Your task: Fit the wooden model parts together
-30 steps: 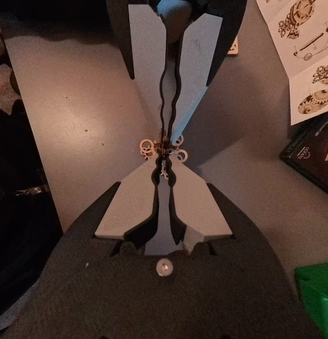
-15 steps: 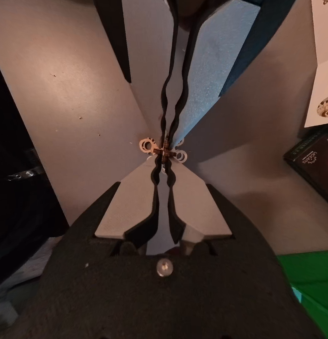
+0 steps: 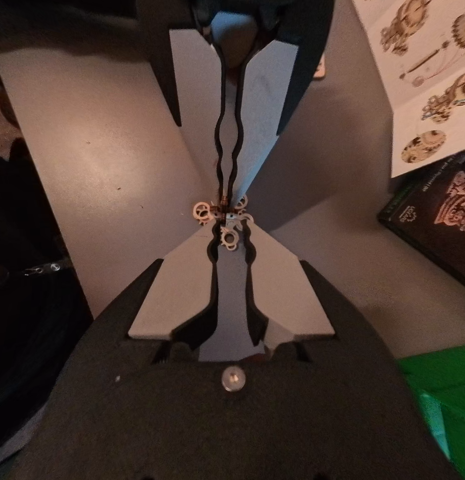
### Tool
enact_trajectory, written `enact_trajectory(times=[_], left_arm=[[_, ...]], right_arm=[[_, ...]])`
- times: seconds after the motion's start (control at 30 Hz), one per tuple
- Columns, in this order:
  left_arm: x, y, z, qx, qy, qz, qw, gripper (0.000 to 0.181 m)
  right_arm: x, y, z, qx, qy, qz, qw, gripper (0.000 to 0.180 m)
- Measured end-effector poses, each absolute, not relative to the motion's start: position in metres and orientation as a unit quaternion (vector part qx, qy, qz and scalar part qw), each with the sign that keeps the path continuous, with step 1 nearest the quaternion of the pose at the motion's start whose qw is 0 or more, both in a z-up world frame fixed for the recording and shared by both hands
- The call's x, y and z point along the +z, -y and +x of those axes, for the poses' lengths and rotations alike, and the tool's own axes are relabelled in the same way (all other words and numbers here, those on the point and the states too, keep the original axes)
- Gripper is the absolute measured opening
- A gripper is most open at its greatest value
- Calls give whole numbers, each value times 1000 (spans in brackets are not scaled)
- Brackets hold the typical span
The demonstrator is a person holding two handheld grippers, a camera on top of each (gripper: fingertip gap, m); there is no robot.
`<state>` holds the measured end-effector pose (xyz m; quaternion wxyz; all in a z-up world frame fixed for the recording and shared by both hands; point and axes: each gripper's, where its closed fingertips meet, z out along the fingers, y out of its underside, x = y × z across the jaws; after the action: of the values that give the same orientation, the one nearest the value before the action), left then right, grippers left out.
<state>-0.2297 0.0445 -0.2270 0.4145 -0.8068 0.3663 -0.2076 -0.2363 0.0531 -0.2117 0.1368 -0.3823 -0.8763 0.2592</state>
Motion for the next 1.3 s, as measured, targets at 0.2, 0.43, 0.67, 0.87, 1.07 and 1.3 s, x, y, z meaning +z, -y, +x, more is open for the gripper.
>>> enact_trajectory(times=[0.2, 0.43, 0.67, 0.87, 1.07, 1.3], left_arm=[[-227, -45, -229, -210, -357, -809, 417, 1], [-226, -45, -229, -217, -337, -814, 421, 1], [-226, -40, -233, -226, -315, -820, 421, 11], [-204, -40, -233, -193, -321, -820, 432, 27], [-217, -46, -232, -135, -364, -836, 388, 1], [-215, -47, -230, -122, -373, -838, 380, 7]], right_arm=[[-231, -58, -228, 317, 846, -401, 149, 37], [-244, -54, -238, 366, 827, -402, 143, 38], [-251, -55, -239, 381, 825, -393, 142, 31], [-220, -59, -235, 415, 808, -386, 163, 36], [-205, -51, -238, 401, 819, -379, 157, 27], [-219, -46, -234, 344, 855, -359, 146, 9]])
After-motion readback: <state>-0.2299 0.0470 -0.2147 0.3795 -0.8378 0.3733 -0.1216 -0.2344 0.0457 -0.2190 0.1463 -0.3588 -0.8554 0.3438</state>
